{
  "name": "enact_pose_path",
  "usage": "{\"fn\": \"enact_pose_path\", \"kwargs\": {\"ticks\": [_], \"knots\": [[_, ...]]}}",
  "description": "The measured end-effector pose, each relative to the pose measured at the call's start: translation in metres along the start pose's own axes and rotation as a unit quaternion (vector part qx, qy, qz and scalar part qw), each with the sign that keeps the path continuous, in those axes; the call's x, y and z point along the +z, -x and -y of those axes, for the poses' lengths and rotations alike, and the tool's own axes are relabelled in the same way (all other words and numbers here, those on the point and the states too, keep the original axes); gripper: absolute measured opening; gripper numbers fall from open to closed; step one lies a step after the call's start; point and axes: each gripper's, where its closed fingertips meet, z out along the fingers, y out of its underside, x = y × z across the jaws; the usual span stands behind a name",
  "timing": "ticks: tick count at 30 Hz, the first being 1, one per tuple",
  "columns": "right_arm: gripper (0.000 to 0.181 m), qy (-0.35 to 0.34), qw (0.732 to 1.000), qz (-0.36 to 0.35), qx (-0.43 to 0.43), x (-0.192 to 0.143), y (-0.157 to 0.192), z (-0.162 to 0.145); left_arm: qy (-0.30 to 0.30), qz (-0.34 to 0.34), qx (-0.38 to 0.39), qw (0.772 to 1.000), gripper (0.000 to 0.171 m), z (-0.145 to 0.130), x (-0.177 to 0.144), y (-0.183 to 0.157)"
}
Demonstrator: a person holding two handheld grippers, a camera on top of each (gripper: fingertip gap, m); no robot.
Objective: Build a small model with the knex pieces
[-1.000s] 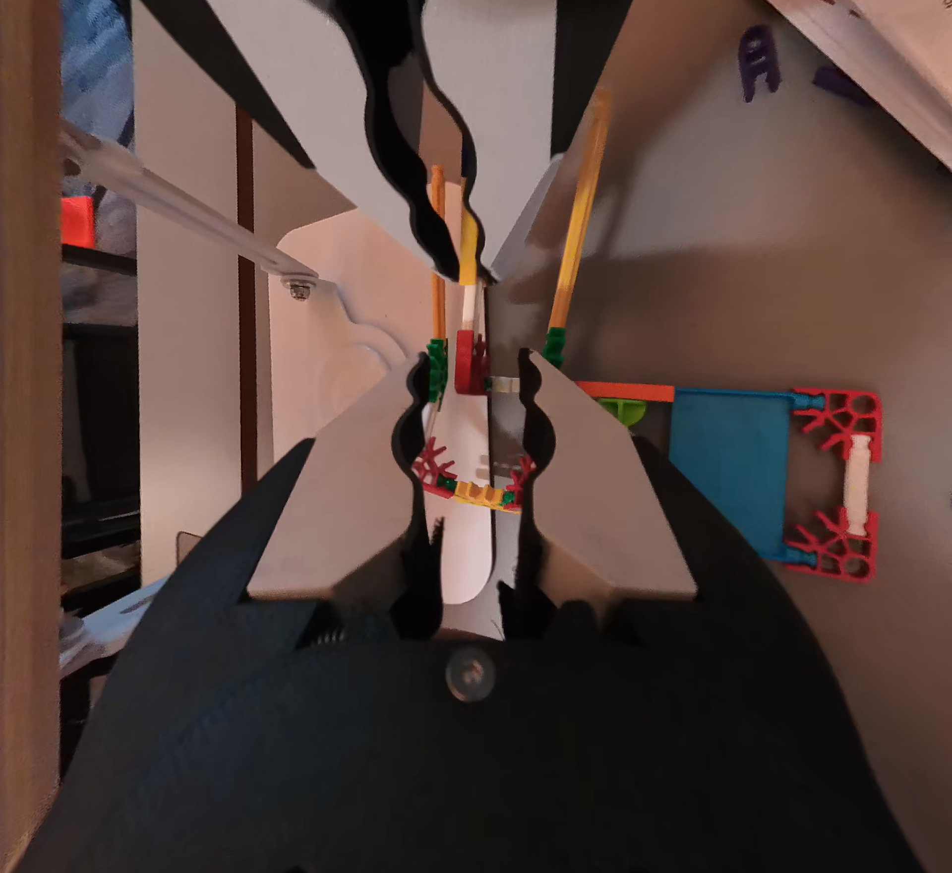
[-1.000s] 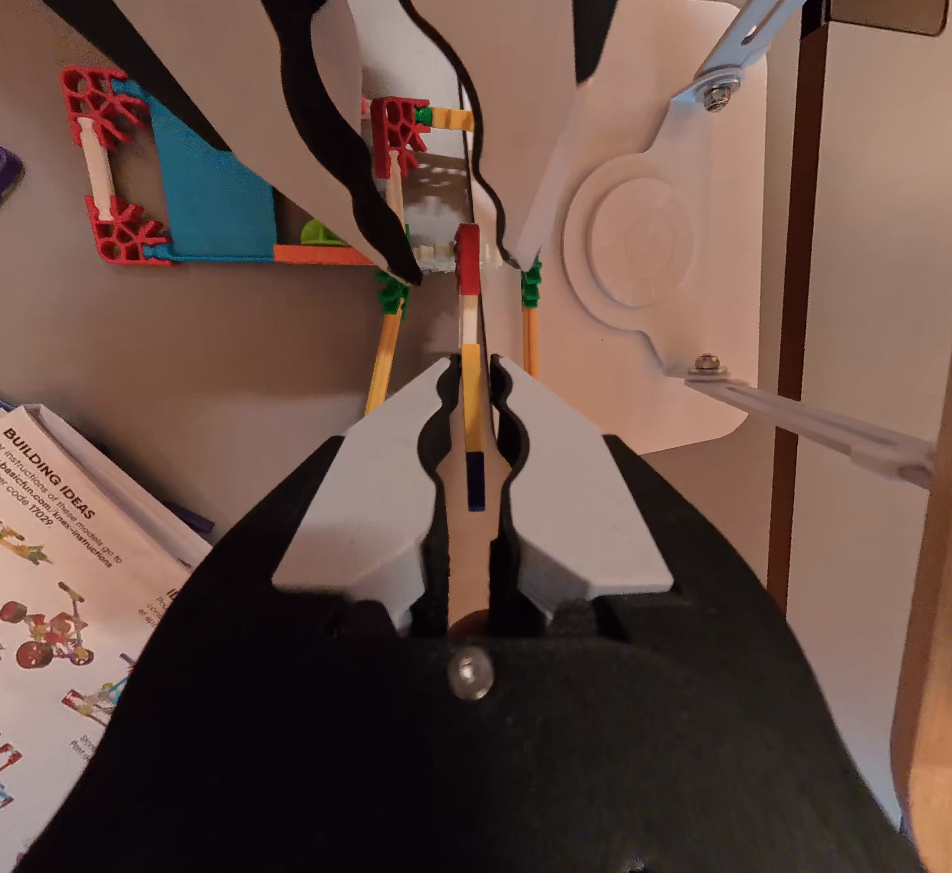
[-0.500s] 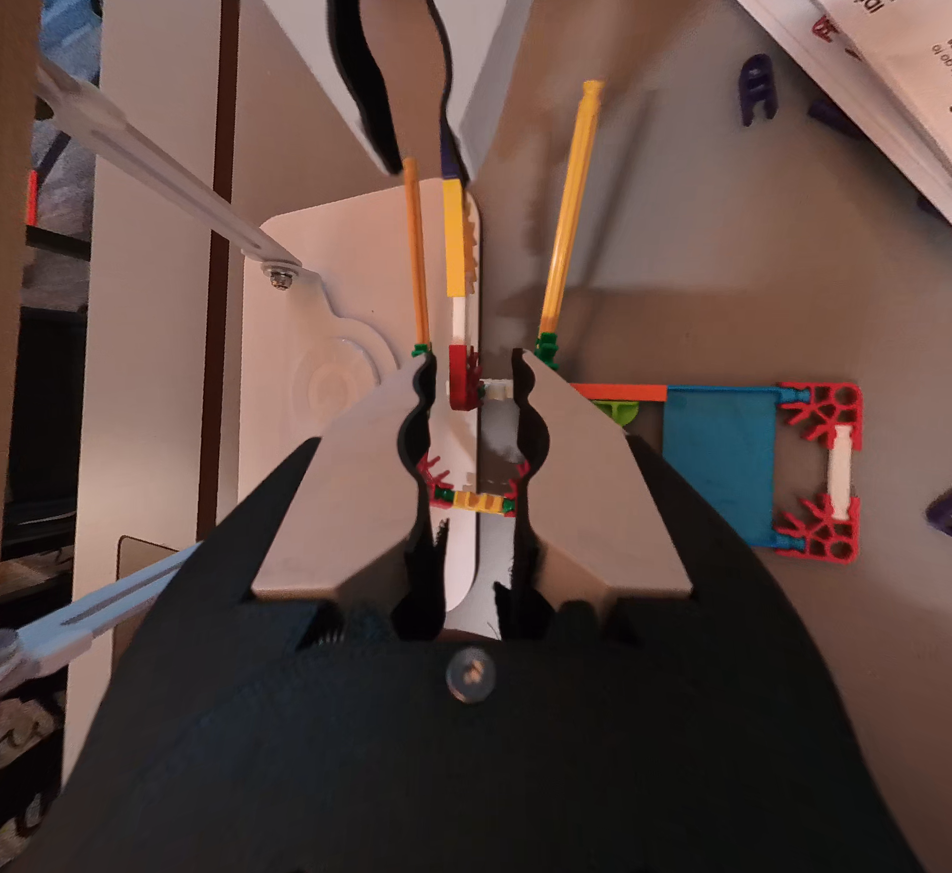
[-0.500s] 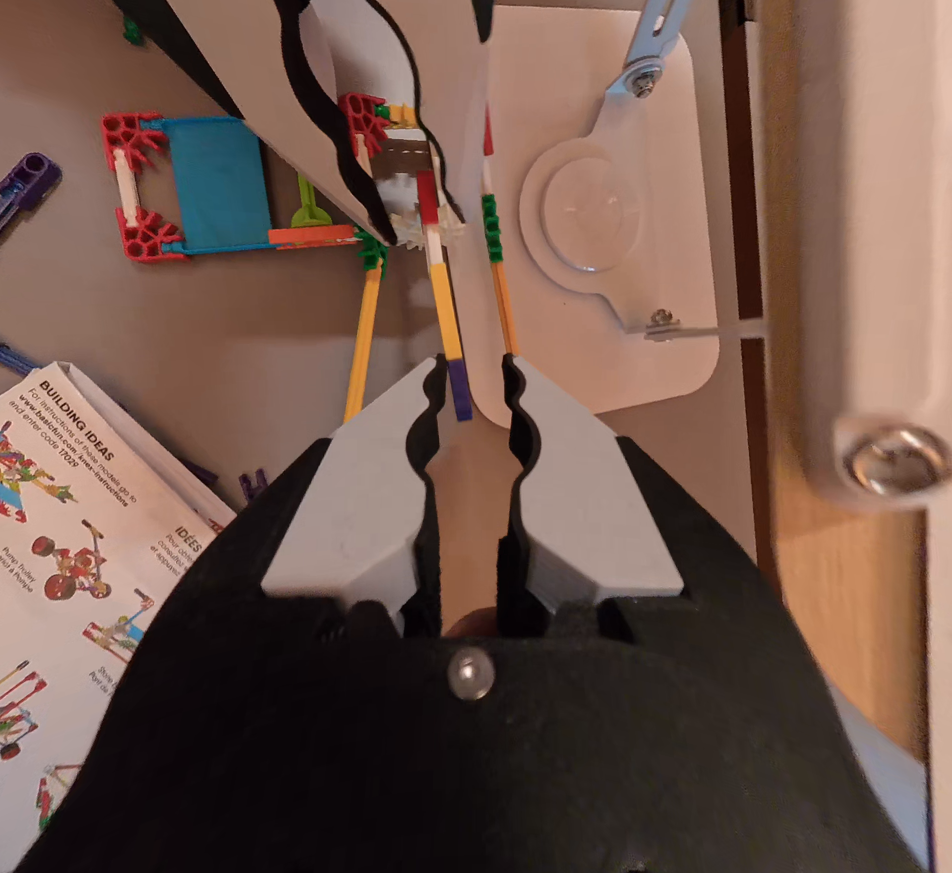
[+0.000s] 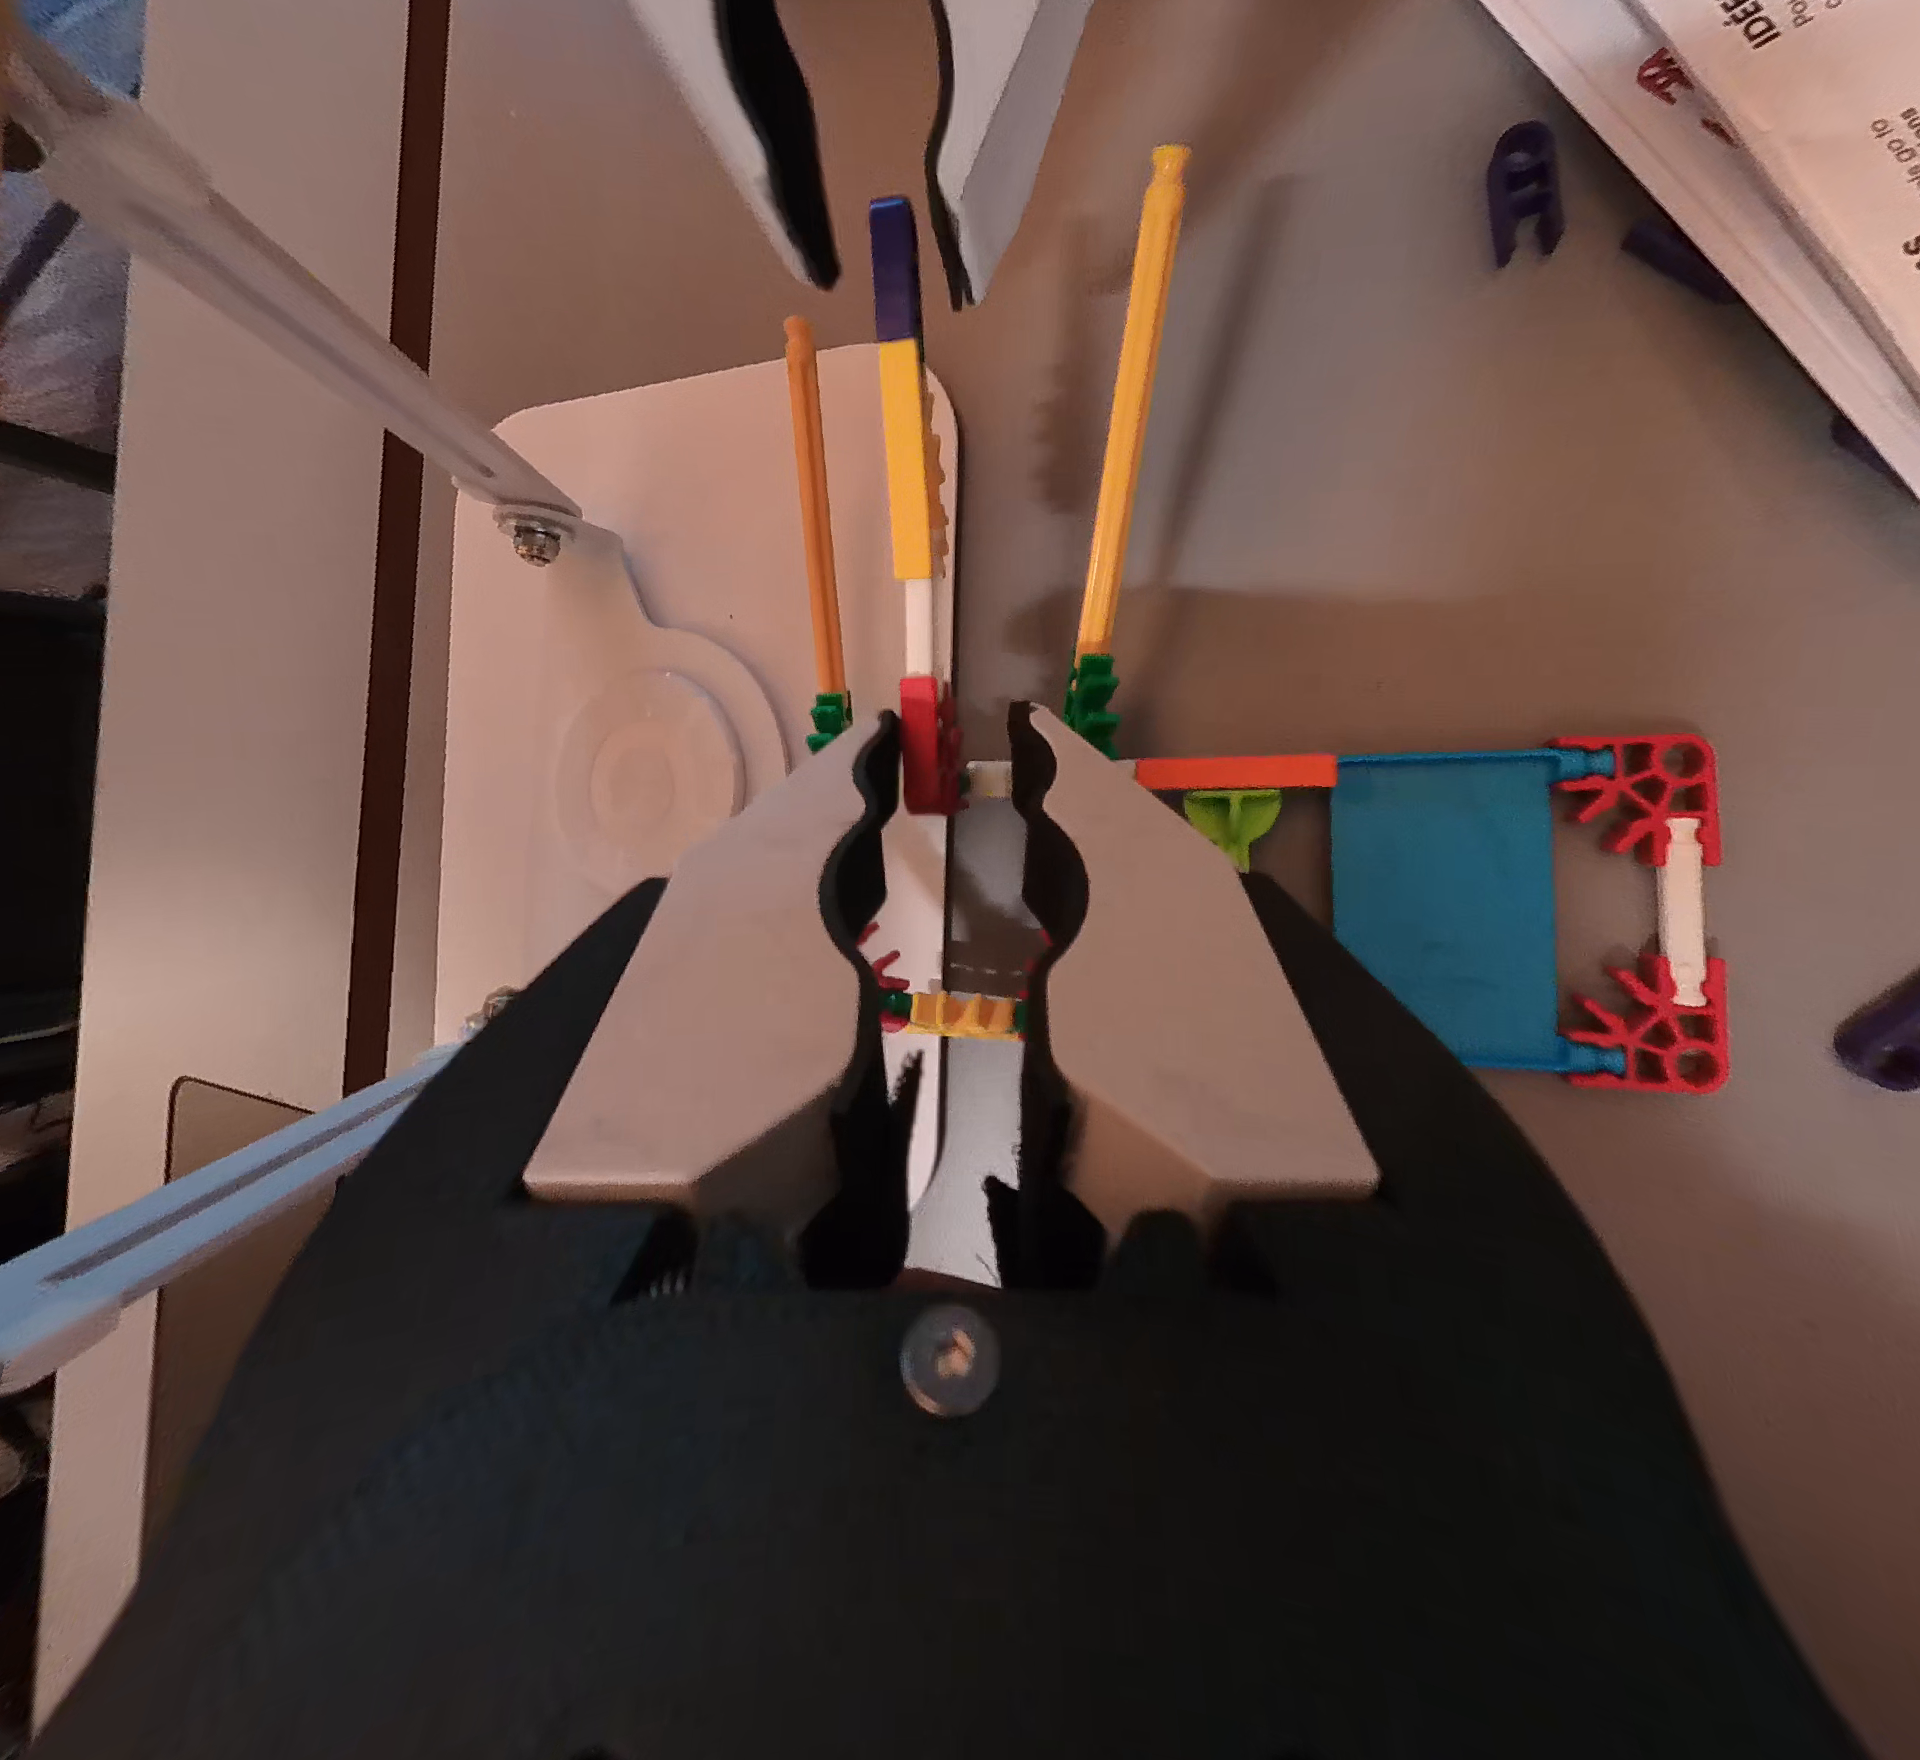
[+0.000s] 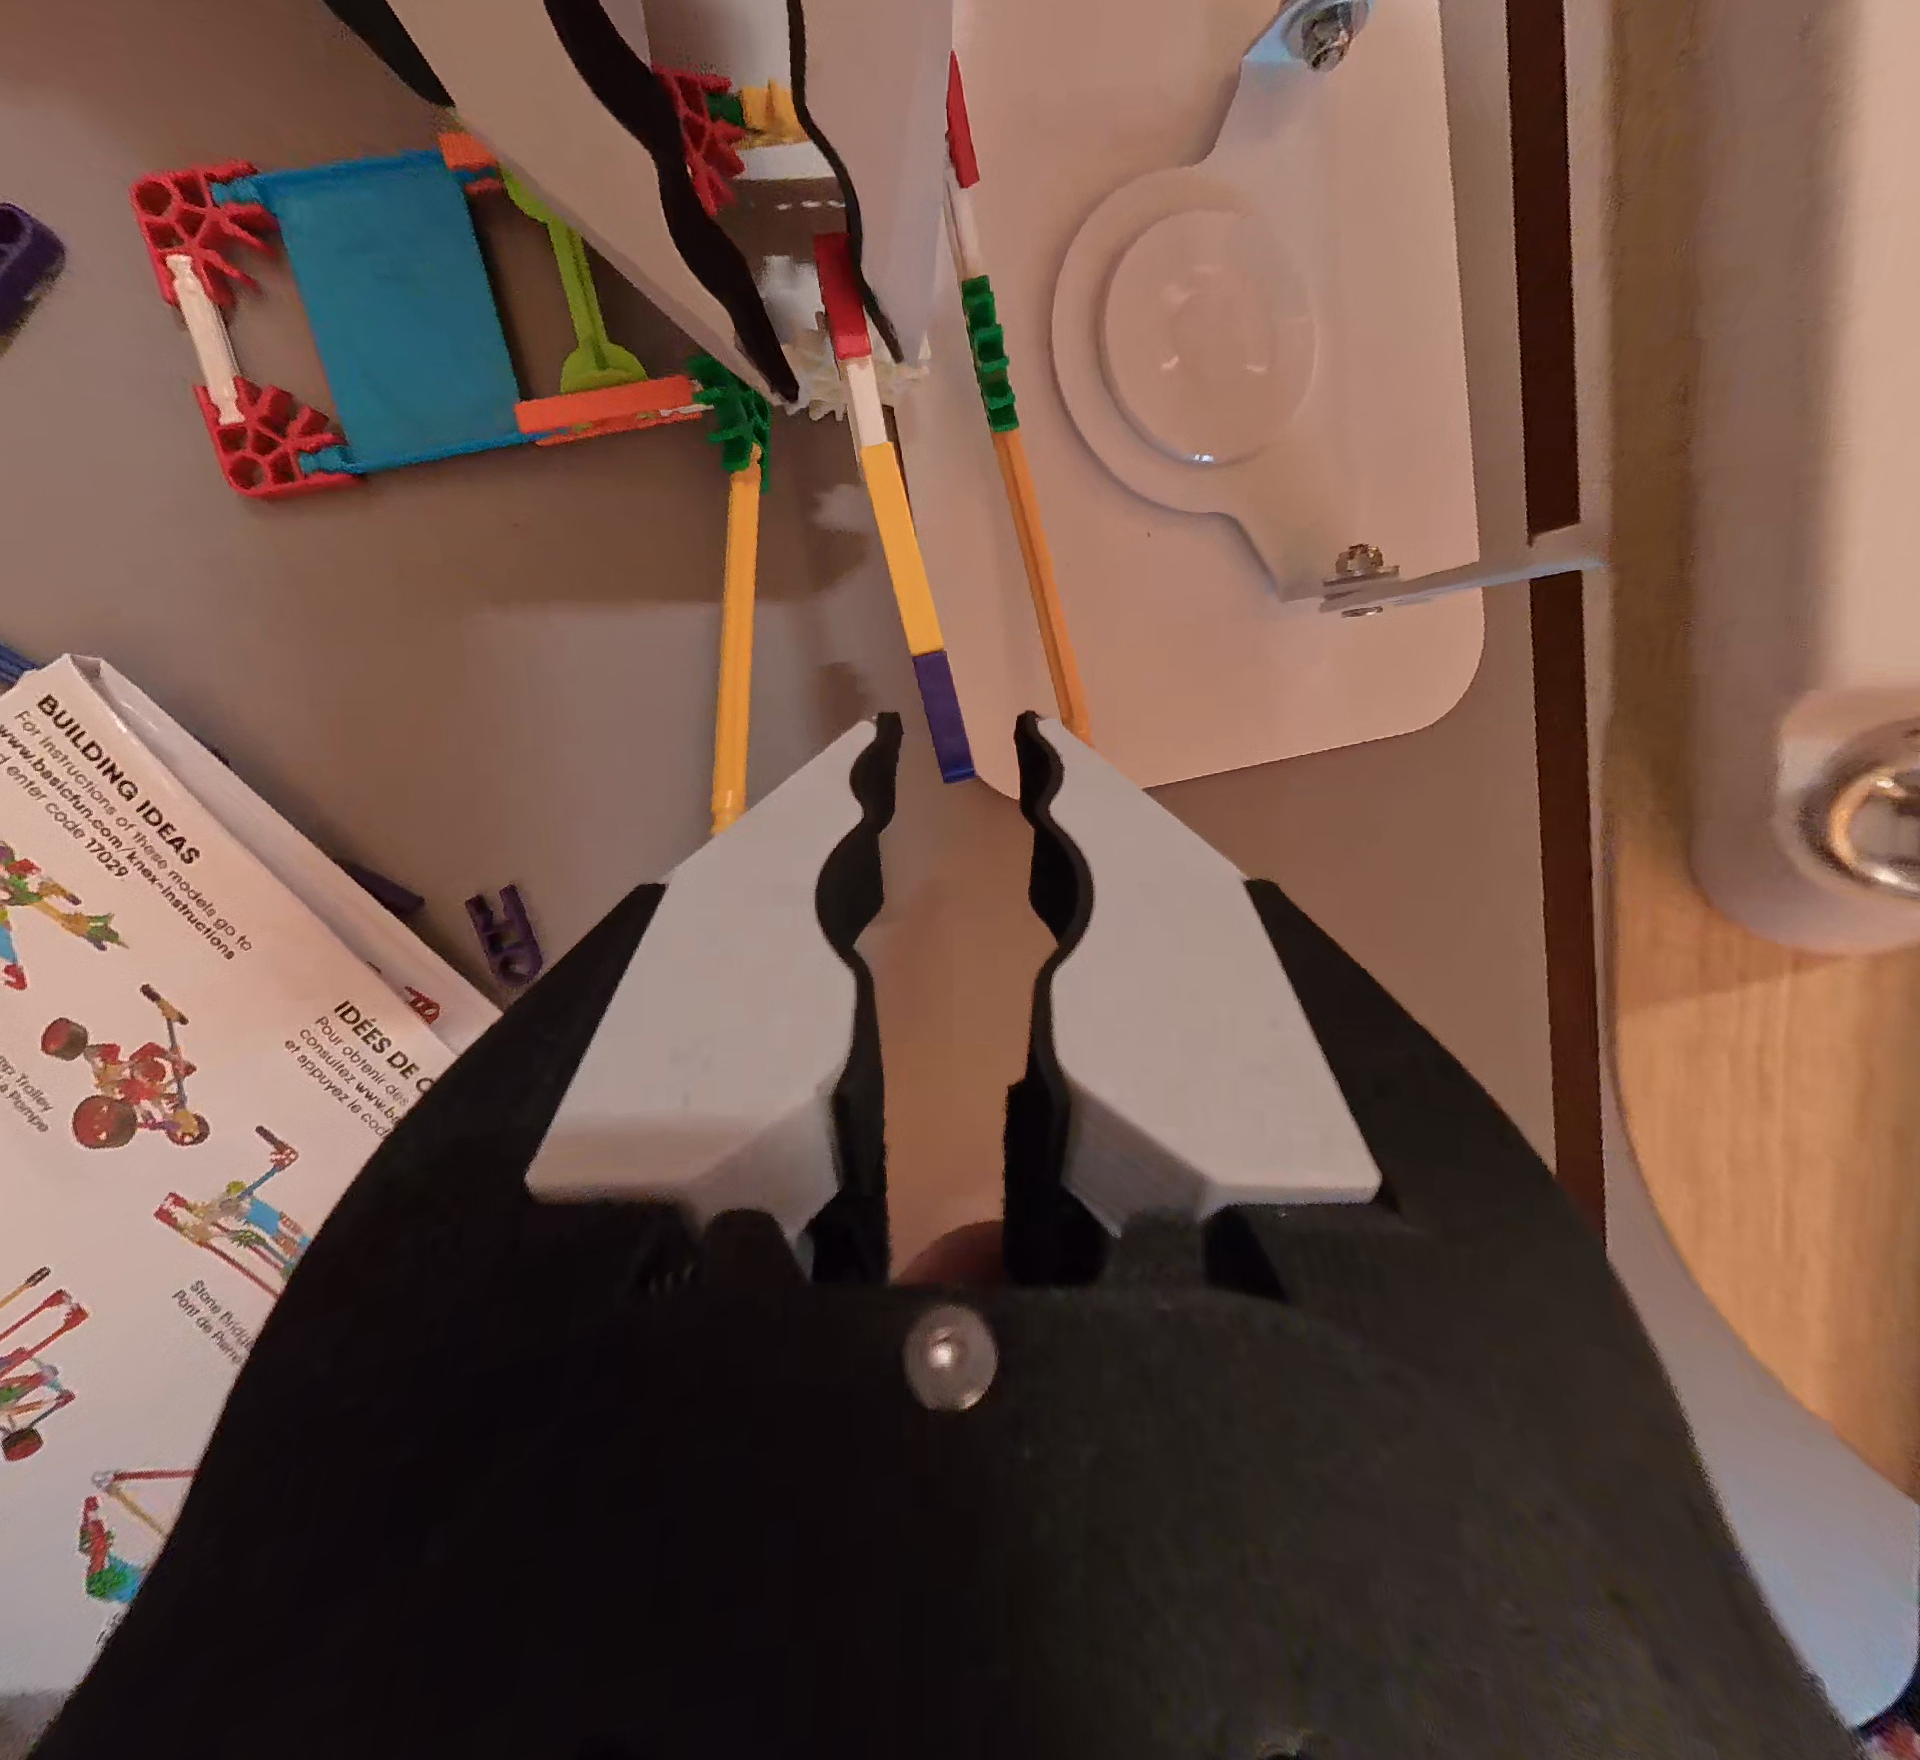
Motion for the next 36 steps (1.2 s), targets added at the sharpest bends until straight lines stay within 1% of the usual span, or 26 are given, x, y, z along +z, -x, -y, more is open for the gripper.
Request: {"fn": "enact_pose_path", "kwargs": {"ticks": [5, 11, 17, 25, 30, 34, 36], "knots": [[0.006, 0.000, 1.000, 0.013, -0.002, 0.007, 0.003, 0.000, -0.006, -0.010, -0.012, 1.000, 0.014, -0.002, -0.002, 0.000], [0.005, -0.005, 1.000, 0.030, 0.002, 0.008, 0.007, -0.002, -0.011, -0.017, -0.019, 1.000, 0.007, 0.000, -0.002, -0.001], [0.006, -0.010, 0.999, 0.043, 0.013, 0.009, 0.008, -0.002, -0.015, -0.029, -0.030, 0.999, 0.005, 0.001, -0.003, -0.003], [0.006, -0.009, 0.998, 0.057, 0.019, 0.008, 0.012, -0.003, -0.020, -0.046, -0.034, 0.998, 0.005, 0.002, -0.004, -0.008], [0.007, -0.010, 0.998, 0.052, 0.018, 0.007, 0.010, -0.003, -0.023, -0.047, -0.031, 0.998, 0.005, 0.002, -0.004, -0.010], [0.013, -0.014, 0.999, 0.045, 0.018, 0.006, 0.008, -0.001, -0.025, -0.049, -0.028, 0.998, 0.005, 0.003, -0.003, -0.012], [0.013, -0.014, 0.999, 0.044, 0.018, 0.005, 0.008, -0.001, -0.025, -0.050, -0.027, 0.998, 0.008, 0.002, -0.003, -0.013]]}}
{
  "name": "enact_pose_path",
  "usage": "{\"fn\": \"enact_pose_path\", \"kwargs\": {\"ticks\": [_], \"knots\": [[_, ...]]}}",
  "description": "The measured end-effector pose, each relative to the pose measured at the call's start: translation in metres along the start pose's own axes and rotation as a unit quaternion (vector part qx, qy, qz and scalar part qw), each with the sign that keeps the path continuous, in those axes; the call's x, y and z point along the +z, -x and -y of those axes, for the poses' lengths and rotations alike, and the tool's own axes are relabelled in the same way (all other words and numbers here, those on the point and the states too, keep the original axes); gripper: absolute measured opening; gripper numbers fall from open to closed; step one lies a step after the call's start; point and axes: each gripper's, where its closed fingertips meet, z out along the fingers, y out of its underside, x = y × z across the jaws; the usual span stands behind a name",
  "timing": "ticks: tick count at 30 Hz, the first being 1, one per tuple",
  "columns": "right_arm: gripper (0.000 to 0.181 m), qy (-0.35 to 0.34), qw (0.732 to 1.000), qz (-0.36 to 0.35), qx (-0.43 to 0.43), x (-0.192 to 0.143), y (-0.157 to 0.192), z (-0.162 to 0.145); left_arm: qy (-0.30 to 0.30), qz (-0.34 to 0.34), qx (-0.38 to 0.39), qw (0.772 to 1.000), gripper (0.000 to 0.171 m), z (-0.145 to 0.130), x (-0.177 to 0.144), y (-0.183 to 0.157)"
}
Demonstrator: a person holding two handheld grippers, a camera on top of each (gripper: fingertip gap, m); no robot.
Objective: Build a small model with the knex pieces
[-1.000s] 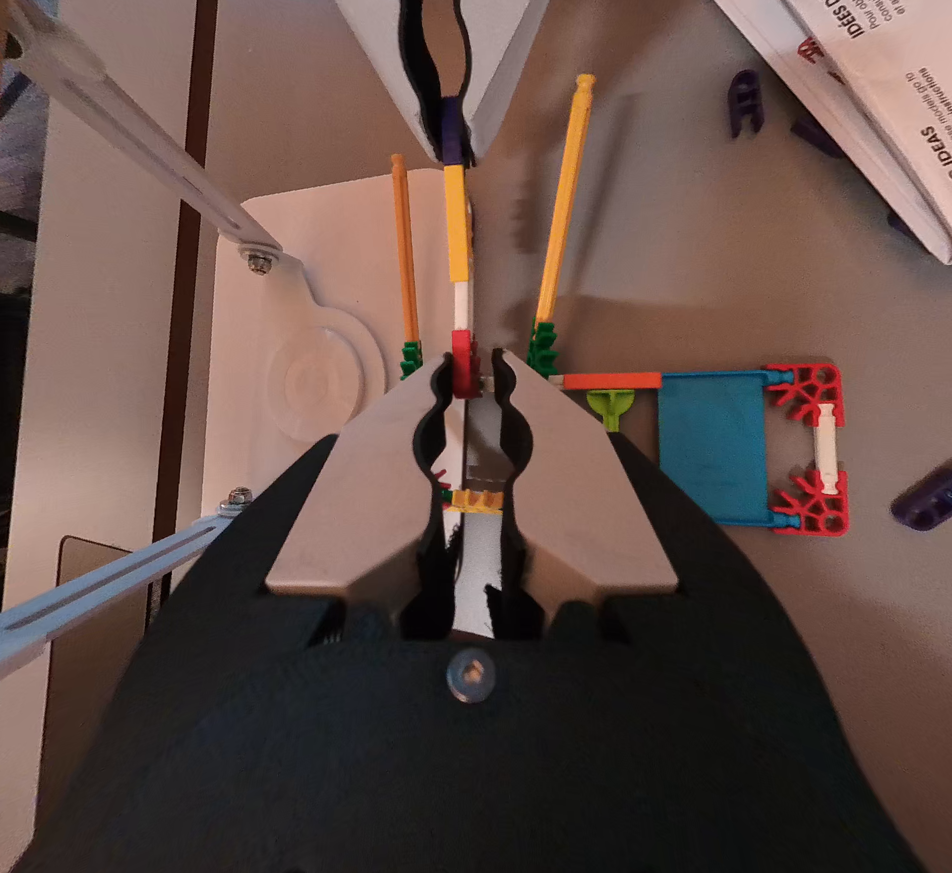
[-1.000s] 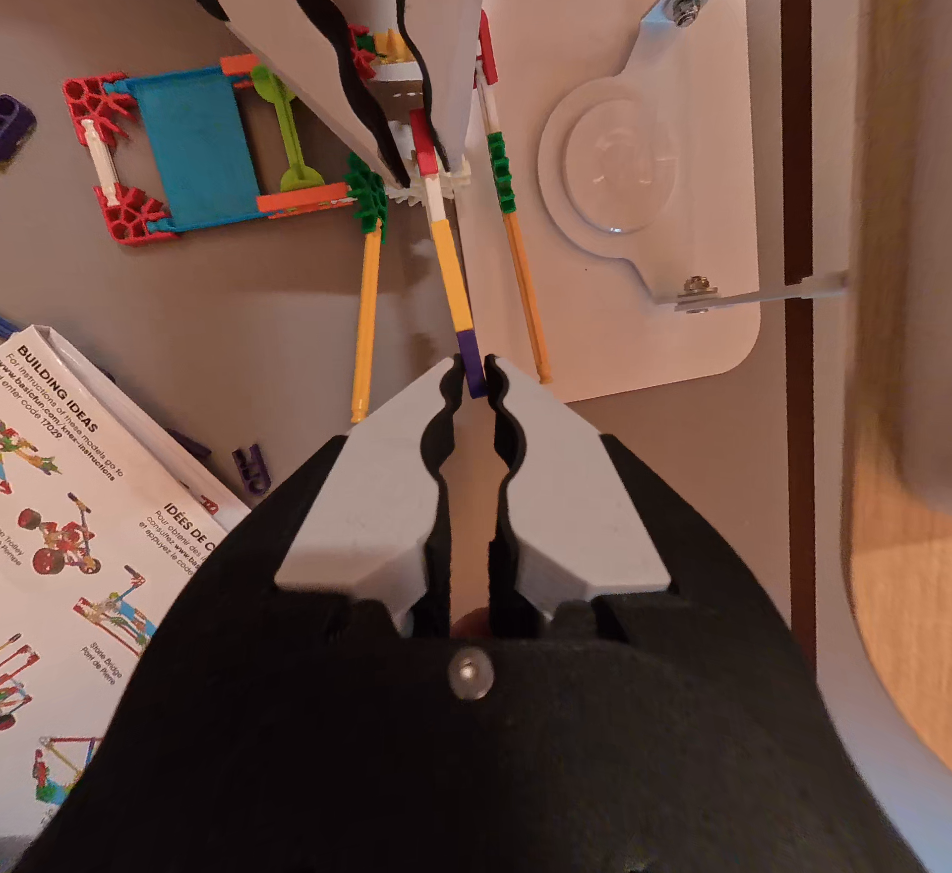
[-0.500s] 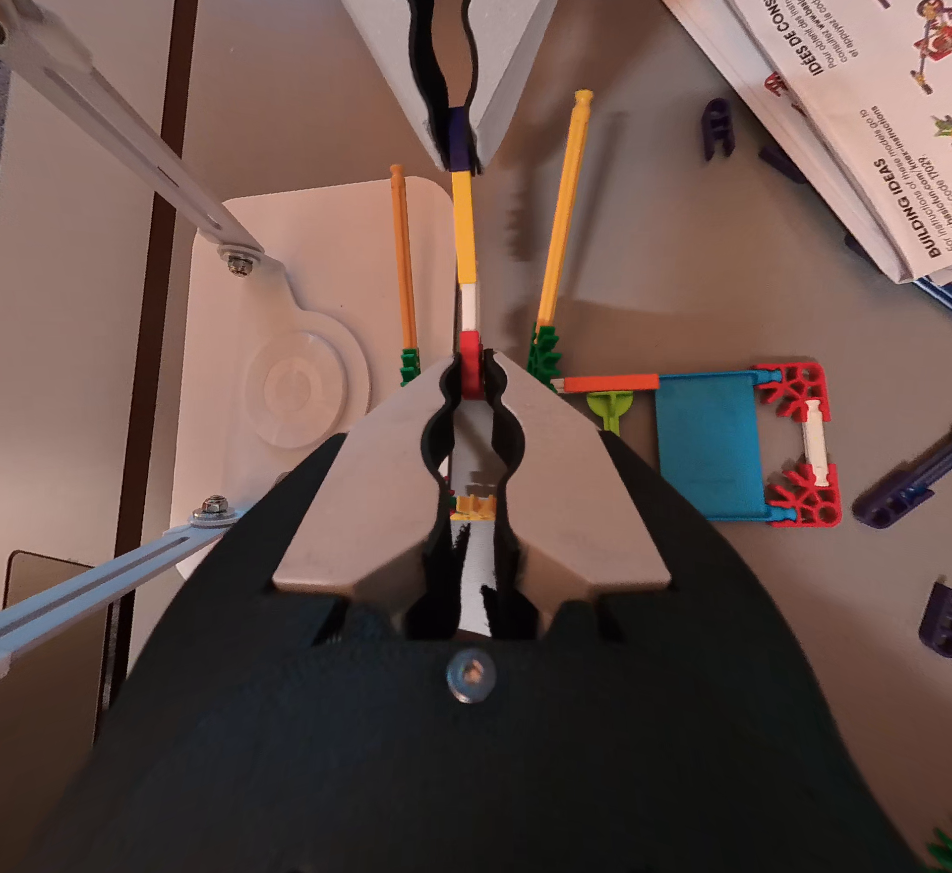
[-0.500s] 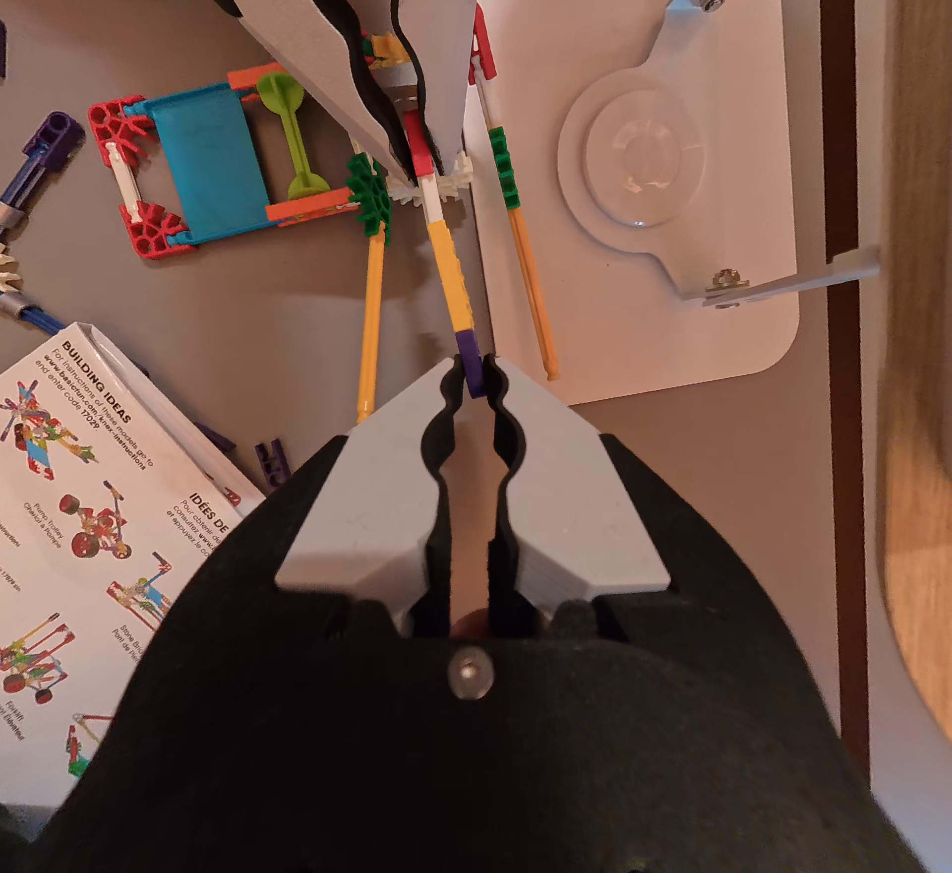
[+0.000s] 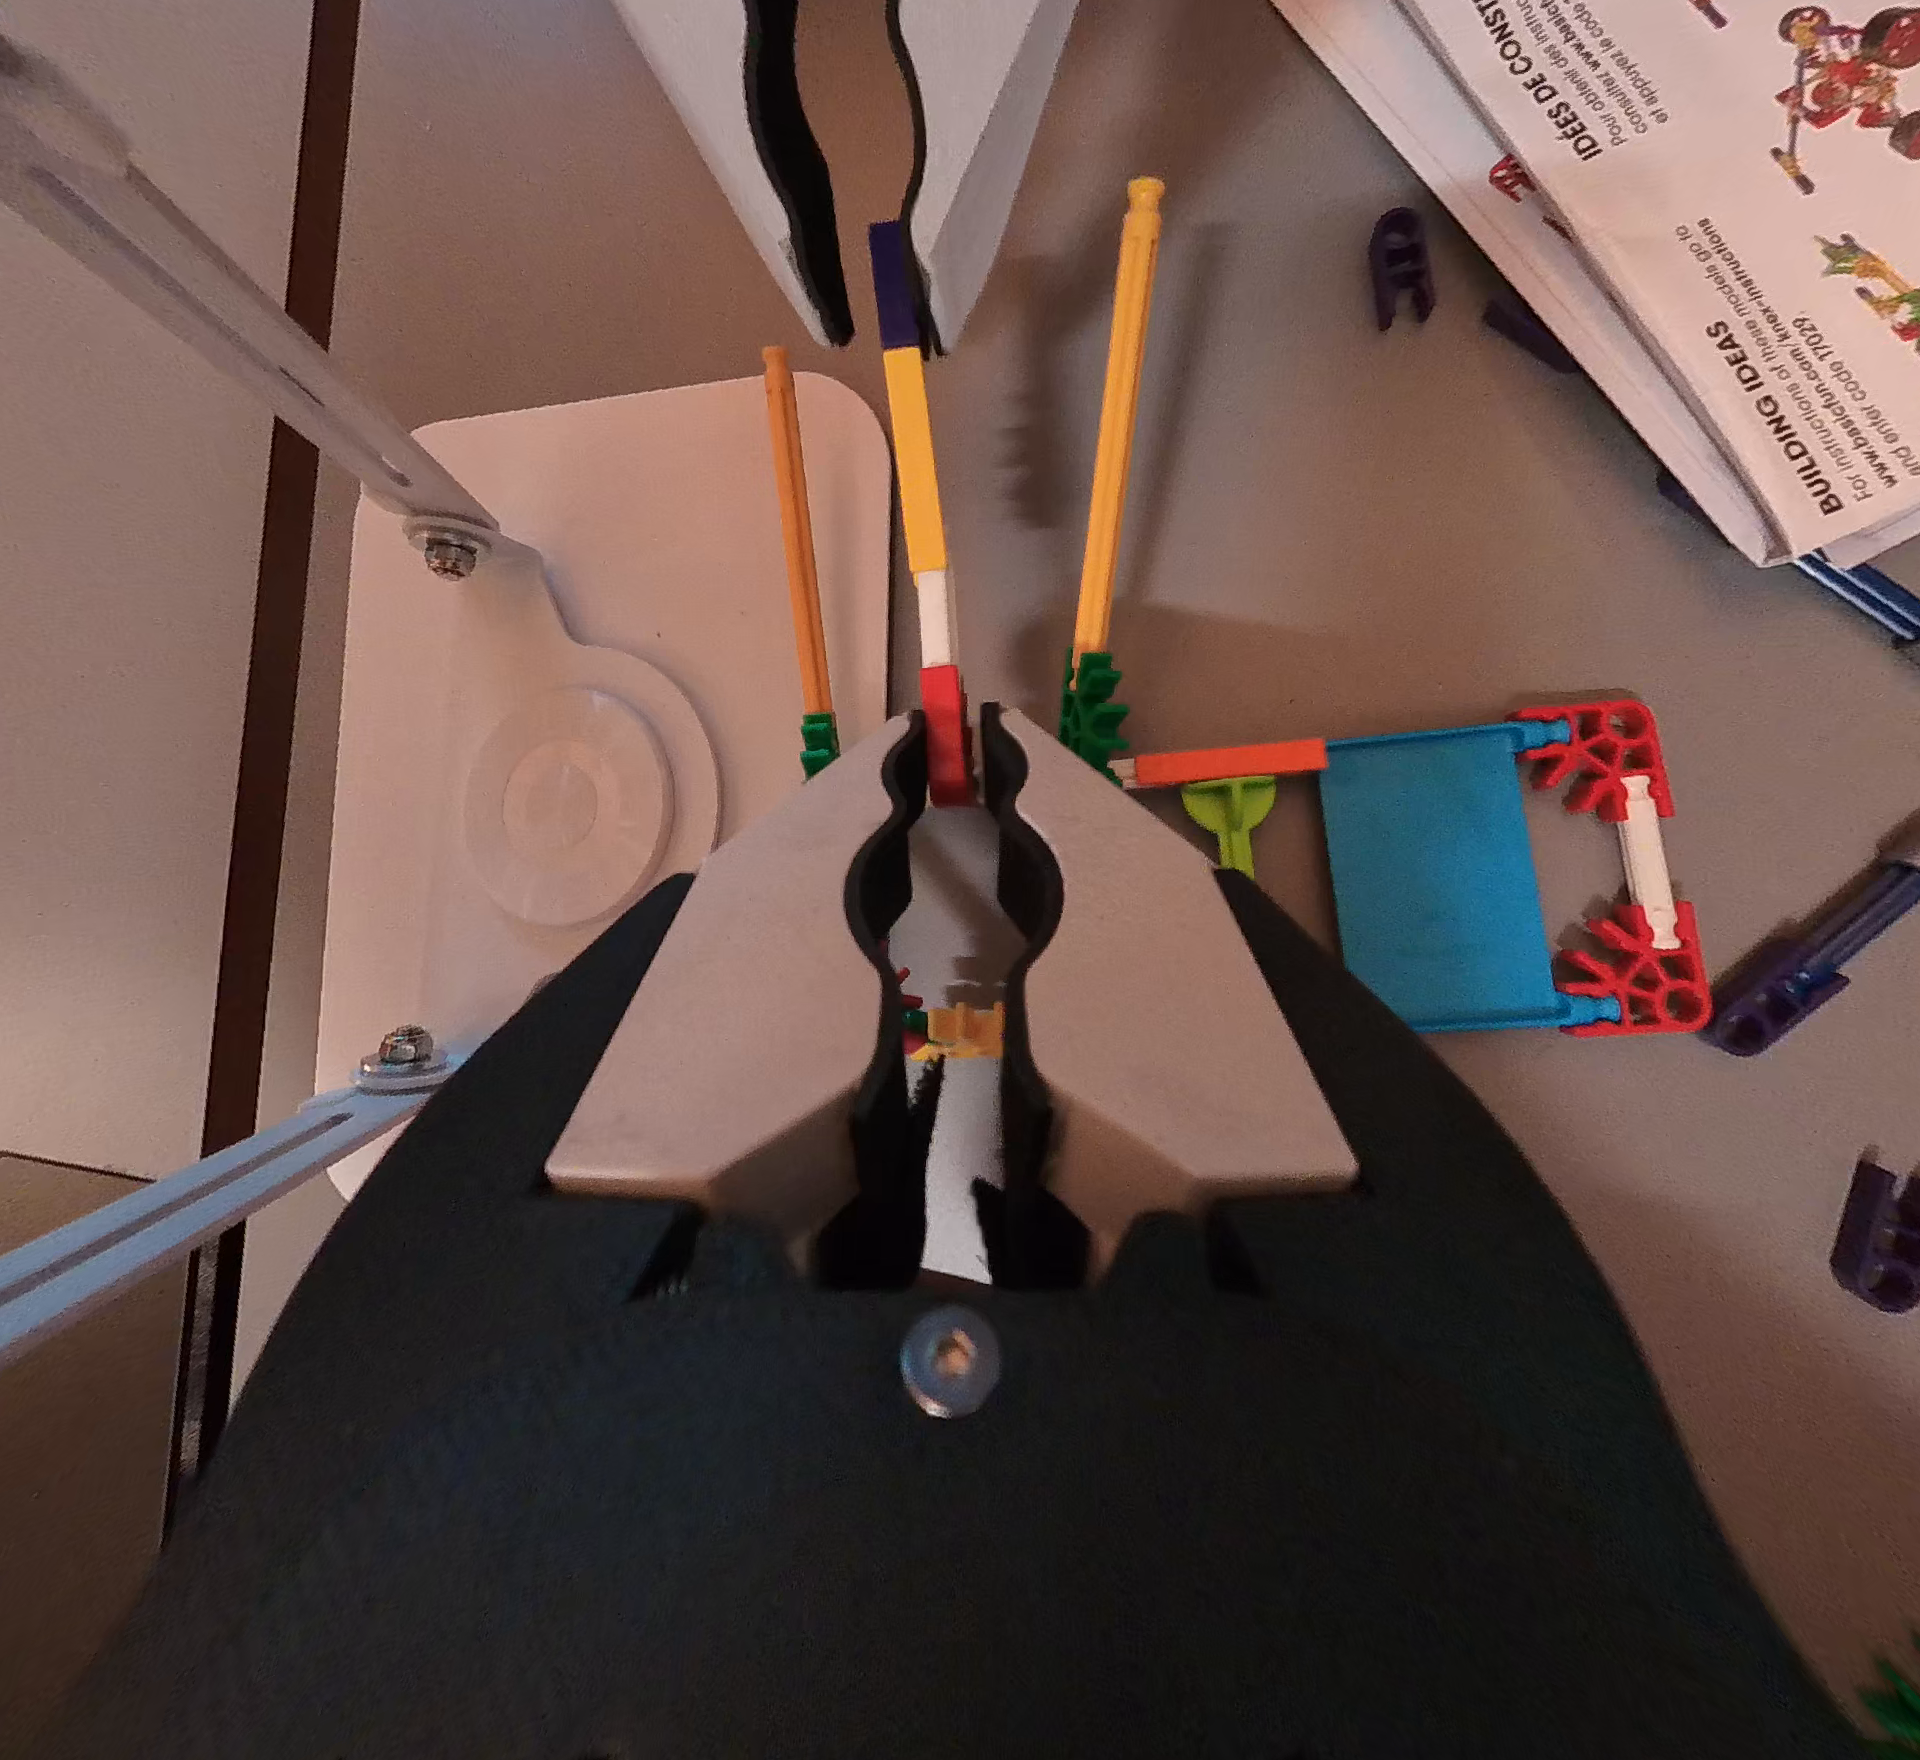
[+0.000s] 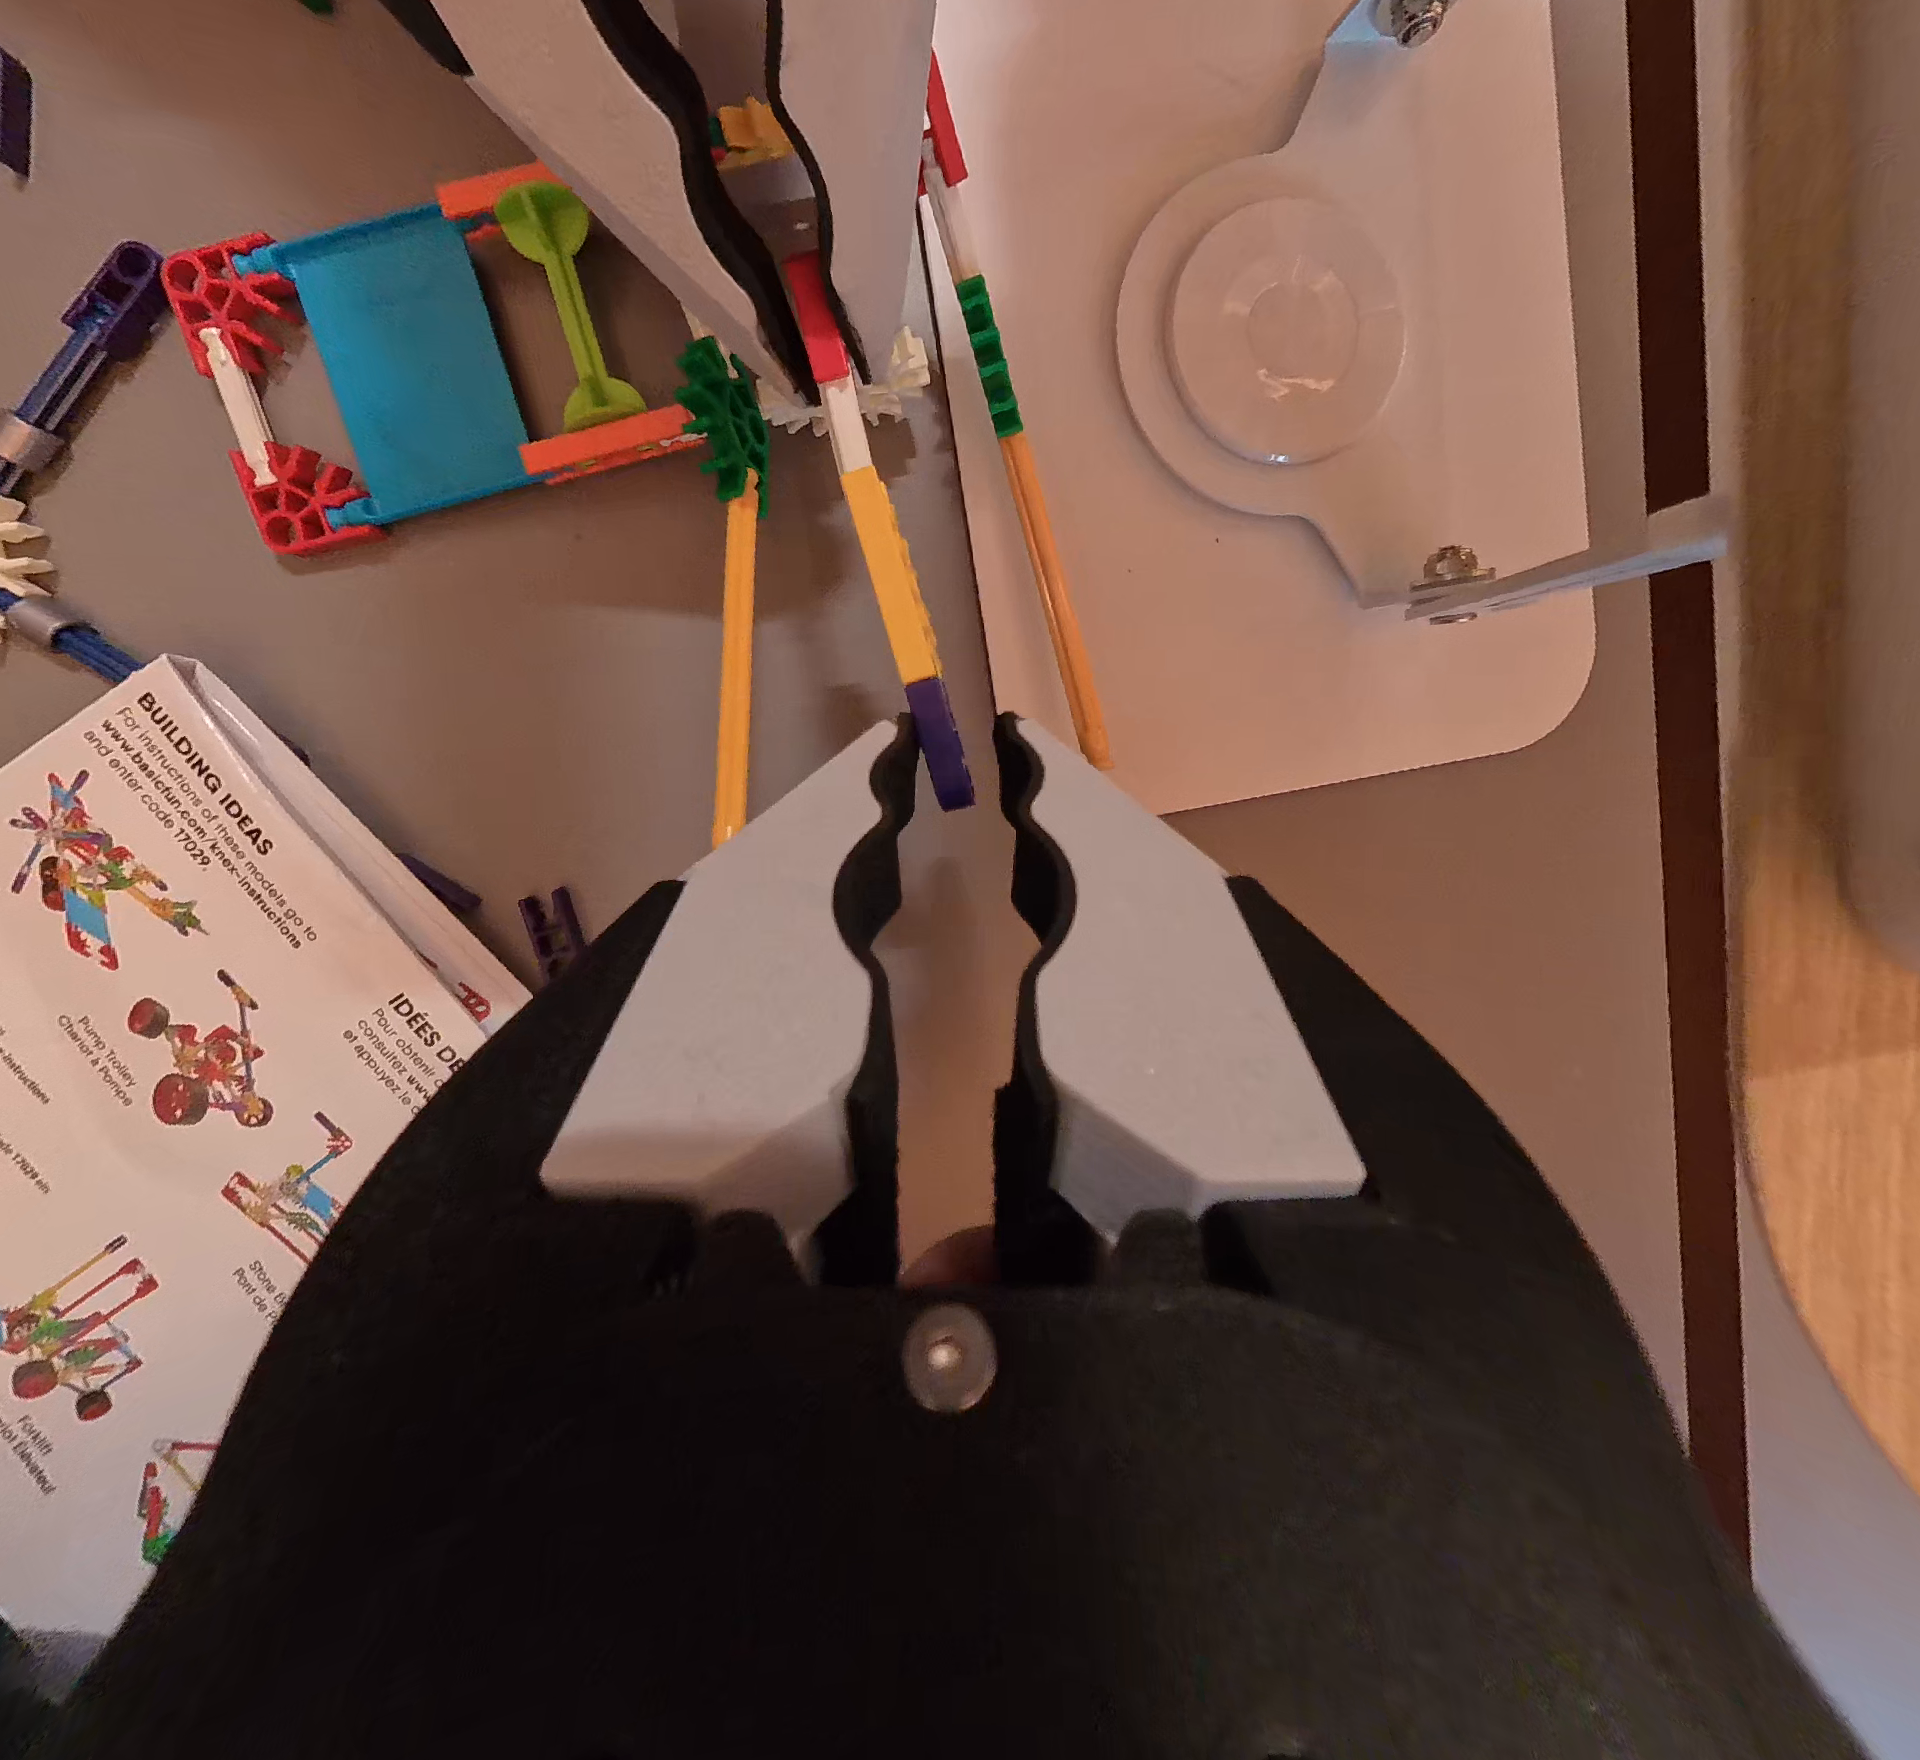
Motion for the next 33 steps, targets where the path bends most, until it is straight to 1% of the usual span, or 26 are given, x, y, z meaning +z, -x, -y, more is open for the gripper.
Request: {"fn": "enact_pose_path", "kwargs": {"ticks": [10, 33], "knots": [[0.016, 0.010, 1.000, -0.010, -0.002, -0.002, -0.002, -0.003, 0.000, 0.001, 0.006, 1.000, 0.012, 0.001, 0.001, -0.001], [0.022, 0.002, 1.000, -0.024, -0.001, -0.012, -0.007, -0.002, 0.005, 0.007, 0.017, 1.000, 0.021, 0.000, 0.004, -0.001]]}}
